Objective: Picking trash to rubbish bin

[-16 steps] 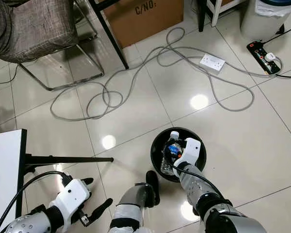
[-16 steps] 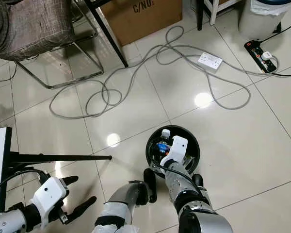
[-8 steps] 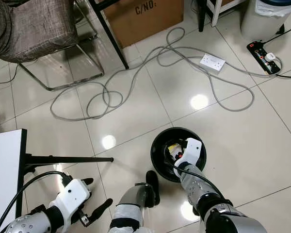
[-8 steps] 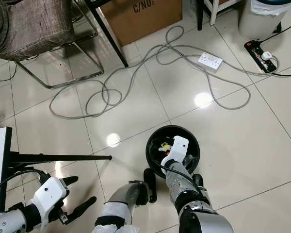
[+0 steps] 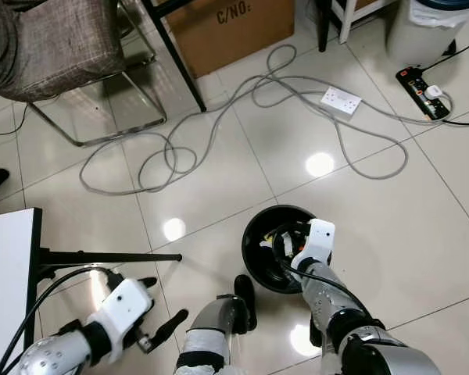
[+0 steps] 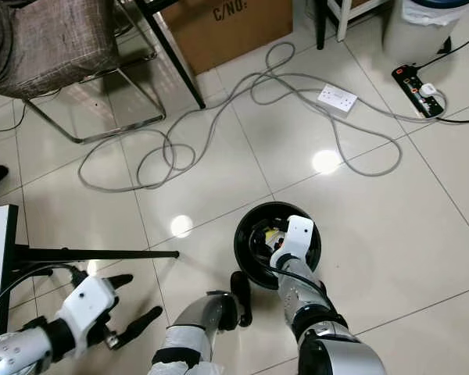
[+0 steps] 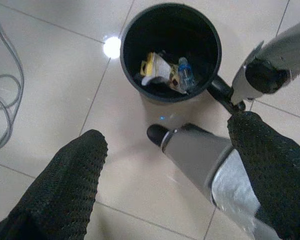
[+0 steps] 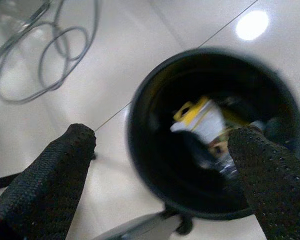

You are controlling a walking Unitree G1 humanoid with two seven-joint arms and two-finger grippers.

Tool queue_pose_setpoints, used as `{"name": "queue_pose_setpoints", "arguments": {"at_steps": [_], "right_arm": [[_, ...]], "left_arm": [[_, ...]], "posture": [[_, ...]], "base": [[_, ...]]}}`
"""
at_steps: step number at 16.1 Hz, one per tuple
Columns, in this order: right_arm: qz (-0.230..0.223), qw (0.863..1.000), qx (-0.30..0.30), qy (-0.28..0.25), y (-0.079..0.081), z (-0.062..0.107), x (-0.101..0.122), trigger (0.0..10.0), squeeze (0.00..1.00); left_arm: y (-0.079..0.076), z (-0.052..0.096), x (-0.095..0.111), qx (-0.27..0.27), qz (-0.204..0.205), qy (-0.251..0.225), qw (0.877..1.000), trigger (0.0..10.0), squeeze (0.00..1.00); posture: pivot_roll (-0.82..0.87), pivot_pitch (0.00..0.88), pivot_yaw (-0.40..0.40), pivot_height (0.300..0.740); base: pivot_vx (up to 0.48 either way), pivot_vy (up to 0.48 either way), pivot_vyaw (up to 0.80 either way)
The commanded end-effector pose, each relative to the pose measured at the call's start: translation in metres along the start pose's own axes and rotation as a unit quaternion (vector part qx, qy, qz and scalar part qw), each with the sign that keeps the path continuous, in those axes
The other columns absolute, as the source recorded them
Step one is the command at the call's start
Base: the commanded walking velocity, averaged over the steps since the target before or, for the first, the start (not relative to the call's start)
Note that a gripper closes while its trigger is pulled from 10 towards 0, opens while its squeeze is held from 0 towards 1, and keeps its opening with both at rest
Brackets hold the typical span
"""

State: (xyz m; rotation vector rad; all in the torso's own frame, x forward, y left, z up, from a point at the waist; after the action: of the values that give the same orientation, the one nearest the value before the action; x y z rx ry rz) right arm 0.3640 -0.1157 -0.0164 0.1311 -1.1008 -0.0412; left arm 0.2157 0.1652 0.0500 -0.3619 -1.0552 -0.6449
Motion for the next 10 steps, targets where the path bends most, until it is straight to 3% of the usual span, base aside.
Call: {"name": "queue_pose_setpoints", "arguments": {"at_steps": [1,5,9,10], "right_arm": [[0.007,1.0,-0.021,0.014,-0.008,0.006,-0.017,10.0,0.0],[0.049,0.996,-0.068,-0.038,-0.034,0.01,0.001,10.0,0.0],[0.089,0.984,-0.1,-0.119,-0.053,0.02,0.037,10.0,0.0],[0.114,0.973,-0.112,-0.164,-0.057,0.029,0.059,10.0,0.0]], "left_arm": [[-0.003,-0.002,-0.016,0.002,0.013,0.023,1.0,10.0,0.0],[-0.004,-0.025,-0.008,0.0,0.014,-0.002,1.0,10.0,0.0],[-0.001,-0.048,0.003,0.005,0.014,-0.029,0.999,10.0,0.0],[0.002,-0.057,0.01,0.015,0.014,-0.047,0.999,10.0,0.0]], "posture": [[0.24,0.434,0.23,0.74],[0.17,0.385,0.197,0.74],[0.1,0.338,0.168,0.74],[0.07,0.314,0.155,0.74]], "base": [[0.0,0.0,0.0],[0.0,0.0,0.0],[0.0,0.0,0.0],[0.0,0.0,0.0]]}}
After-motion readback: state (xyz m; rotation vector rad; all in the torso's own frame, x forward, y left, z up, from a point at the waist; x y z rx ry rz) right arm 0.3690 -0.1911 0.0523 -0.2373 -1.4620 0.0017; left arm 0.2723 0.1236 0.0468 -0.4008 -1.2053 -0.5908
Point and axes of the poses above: a point about 5 cm out from each wrist's last joint towards the gripper, its own z axis pointing back from the gripper into the wrist, its own x axis along the axis of the wrist's last joint, y = z × x, the point moved 6 cm from there along -z, pointing out of the wrist towards the gripper, and after that the axes turned 11 degrees about z, right-handed, at the moved point
